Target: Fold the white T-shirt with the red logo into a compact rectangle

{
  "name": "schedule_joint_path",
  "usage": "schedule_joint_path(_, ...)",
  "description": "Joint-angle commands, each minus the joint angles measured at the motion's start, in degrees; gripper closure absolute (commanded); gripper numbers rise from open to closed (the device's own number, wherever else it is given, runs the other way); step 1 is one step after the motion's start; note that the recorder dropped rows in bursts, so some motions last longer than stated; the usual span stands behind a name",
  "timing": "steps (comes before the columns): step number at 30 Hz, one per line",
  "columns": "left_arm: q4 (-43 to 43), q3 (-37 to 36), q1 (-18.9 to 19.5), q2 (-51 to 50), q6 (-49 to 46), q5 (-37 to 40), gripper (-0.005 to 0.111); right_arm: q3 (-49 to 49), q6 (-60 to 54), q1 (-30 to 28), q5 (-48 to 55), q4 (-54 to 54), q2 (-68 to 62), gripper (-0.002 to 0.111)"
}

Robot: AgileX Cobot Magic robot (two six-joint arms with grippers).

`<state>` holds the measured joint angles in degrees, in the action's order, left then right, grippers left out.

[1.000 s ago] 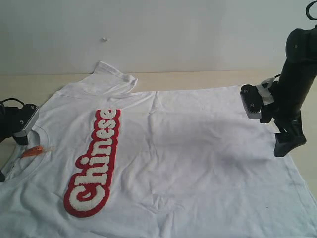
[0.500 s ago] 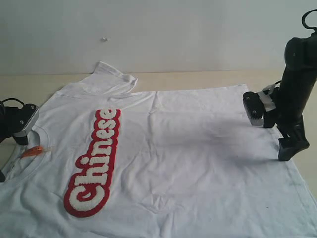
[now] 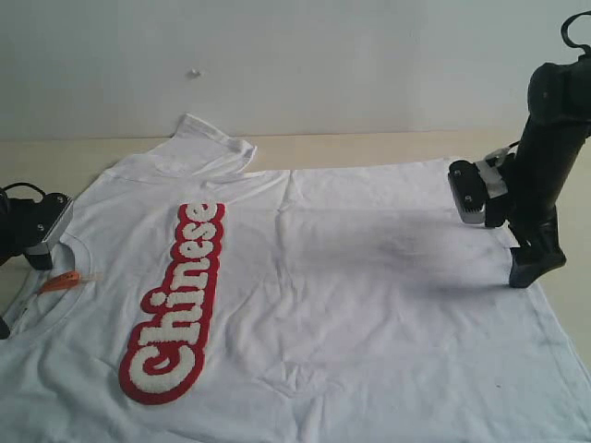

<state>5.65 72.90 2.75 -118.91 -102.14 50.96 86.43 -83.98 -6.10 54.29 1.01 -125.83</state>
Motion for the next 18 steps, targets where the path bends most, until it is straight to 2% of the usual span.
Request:
schedule_joint_path(1,-0.90,-0.28,-0.03,-1.09,0.23,0.76,0.003,0.31,-0.29,-0.51,0.67,0.47,-0.18,0.003)
schedule_joint_path(18,-0.90,-0.28,-0.03,-1.09,0.23,0.76,0.003,0.31,0.32,-1.31,2.35,0.23,-0.23,0.003)
